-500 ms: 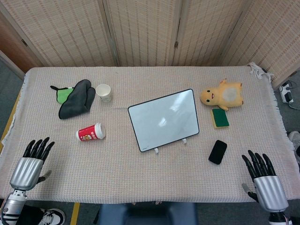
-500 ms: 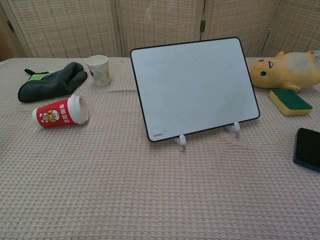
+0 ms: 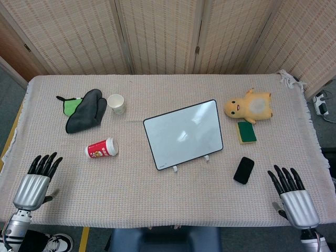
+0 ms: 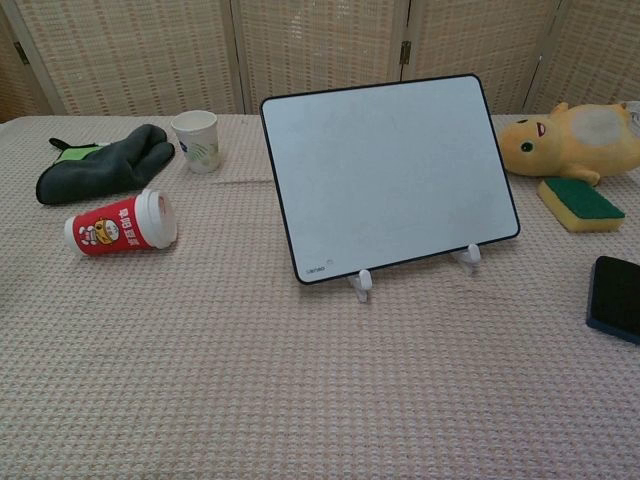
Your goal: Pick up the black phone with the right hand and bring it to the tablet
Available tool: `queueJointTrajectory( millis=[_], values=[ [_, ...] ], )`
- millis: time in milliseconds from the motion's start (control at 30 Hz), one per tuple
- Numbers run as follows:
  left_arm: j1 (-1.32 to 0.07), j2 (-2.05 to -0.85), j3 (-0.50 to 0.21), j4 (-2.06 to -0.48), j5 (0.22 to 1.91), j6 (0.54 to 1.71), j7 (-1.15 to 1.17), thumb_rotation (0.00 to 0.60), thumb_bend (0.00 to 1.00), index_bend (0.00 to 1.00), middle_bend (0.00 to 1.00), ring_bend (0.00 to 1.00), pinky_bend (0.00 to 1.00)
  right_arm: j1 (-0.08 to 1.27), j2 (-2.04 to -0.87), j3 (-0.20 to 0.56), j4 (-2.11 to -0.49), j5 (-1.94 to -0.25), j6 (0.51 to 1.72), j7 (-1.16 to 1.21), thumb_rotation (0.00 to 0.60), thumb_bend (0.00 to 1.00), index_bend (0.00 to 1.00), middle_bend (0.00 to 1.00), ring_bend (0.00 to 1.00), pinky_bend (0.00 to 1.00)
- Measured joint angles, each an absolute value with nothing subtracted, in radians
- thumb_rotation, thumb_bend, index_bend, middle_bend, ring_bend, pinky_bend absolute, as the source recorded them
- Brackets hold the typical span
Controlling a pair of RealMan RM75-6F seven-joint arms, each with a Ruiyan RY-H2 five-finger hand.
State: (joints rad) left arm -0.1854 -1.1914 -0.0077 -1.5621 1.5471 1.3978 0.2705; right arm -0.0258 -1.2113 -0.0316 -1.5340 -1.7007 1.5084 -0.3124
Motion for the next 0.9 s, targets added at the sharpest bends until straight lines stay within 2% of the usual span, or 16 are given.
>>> queueJointTrajectory(
  millis=[100,200,300,467,733,900],
  values=[
    [-0.193,-1.191,-0.014,-1.557,1.532,1.382,0.265,0.600,0.24,0.00,0.00,0.00,0.00,-0.012,-1.187,-0.025,-1.548,-1.695,1.488,-0.406,0.600,0.25,0.00,0.00,0.00,0.00],
    [-0.199,-1.191,-0.019,-1.555,1.515,1.367,0.264,0.600,0.24,0.00,0.00,0.00,0.00,0.011,-1.157,-0.014,-1.574,-1.683,1.453,-0.526,0.600,0.25,0.05,0.00,0.00,0.00],
    [-0.203,-1.193,-0.021,-1.556,1.509,1.360,0.271,0.600,0.24,0.00,0.00,0.00,0.00,0.048,-1.127,0.004,-1.608,-1.657,1.391,-0.638,0.600,0.25,0.09,0.00,0.00,0.00],
    [-0.202,-1.193,-0.020,-1.560,1.502,1.360,0.275,0.600,0.24,0.00,0.00,0.00,0.00,0.115,-1.119,0.034,-1.640,-1.576,1.266,-0.758,0.600,0.25,0.11,0.00,0.00,0.00],
    [-0.201,-1.191,-0.018,-1.561,1.498,1.361,0.273,0.600,0.24,0.00,0.00,0.00,0.00,0.225,-1.229,0.044,-1.566,-1.510,1.114,-0.861,0.600,0.25,0.16,0.00,0.00,0.00],
    [-0.192,-1.187,-0.014,-1.561,1.509,1.381,0.259,0.600,0.24,0.00,0.00,0.00,0.00,0.270,-1.282,0.045,-1.515,-1.483,1.075,-0.877,0.600,0.25,0.20,0.00,0.00,0.00]
  ],
)
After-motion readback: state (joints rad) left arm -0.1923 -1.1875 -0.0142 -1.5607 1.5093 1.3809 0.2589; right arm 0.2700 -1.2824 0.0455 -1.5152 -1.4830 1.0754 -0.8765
